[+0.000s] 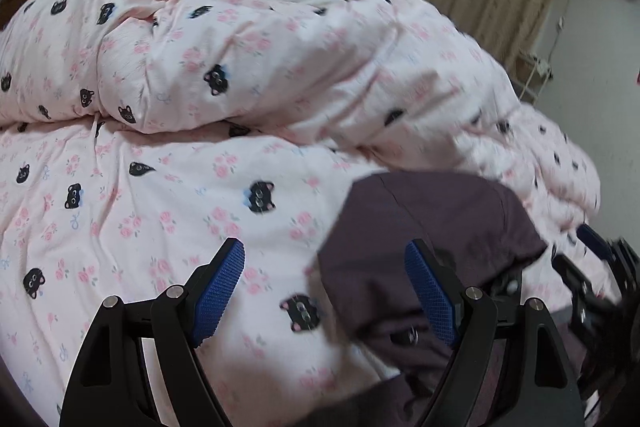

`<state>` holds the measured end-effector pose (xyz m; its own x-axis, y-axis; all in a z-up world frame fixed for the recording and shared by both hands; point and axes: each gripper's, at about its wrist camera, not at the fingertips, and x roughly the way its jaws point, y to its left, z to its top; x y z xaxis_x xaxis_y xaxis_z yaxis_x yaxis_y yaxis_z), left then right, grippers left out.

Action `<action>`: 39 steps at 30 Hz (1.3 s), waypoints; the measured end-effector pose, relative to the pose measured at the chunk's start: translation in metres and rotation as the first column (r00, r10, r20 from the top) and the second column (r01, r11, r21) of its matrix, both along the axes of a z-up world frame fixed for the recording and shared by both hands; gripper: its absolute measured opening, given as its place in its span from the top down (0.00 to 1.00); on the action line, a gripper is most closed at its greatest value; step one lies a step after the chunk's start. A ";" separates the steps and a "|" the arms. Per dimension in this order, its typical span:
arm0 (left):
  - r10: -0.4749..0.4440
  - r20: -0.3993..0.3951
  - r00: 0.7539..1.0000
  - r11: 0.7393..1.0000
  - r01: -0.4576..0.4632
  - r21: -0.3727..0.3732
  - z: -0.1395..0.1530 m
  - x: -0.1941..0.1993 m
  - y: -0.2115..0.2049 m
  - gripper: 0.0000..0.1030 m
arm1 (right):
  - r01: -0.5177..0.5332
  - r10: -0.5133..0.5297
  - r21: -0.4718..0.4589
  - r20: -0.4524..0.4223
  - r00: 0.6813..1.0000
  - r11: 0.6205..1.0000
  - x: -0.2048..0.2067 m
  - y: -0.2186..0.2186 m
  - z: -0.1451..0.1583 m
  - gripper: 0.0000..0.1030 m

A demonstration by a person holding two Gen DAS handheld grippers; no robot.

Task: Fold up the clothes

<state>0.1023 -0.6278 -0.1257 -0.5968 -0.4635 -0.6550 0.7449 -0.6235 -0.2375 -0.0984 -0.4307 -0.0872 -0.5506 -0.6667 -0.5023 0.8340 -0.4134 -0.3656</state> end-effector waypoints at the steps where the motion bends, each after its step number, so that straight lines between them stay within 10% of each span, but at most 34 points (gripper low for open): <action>1: -0.001 0.009 1.000 1.000 0.001 0.001 -0.001 -0.001 0.006 0.23 | 0.013 -0.013 0.005 0.035 0.999 1.000 -0.007 0.000 -0.003 0.45; 6: 0.015 0.061 0.998 1.000 -0.013 -0.027 -0.016 -0.007 0.027 0.23 | 0.024 -0.026 0.012 0.204 0.979 1.000 -0.027 -0.013 -0.017 0.45; 26: 0.062 0.203 0.977 0.995 -0.076 0.061 -0.063 -0.024 0.010 0.23 | 0.214 -0.230 0.111 0.156 0.961 0.970 -0.070 -0.013 -0.043 0.33; 39: 0.034 0.033 0.999 0.998 -0.032 -0.057 0.018 0.000 0.033 0.23 | 0.028 -0.031 0.012 0.306 0.951 1.000 -0.050 0.040 0.014 0.32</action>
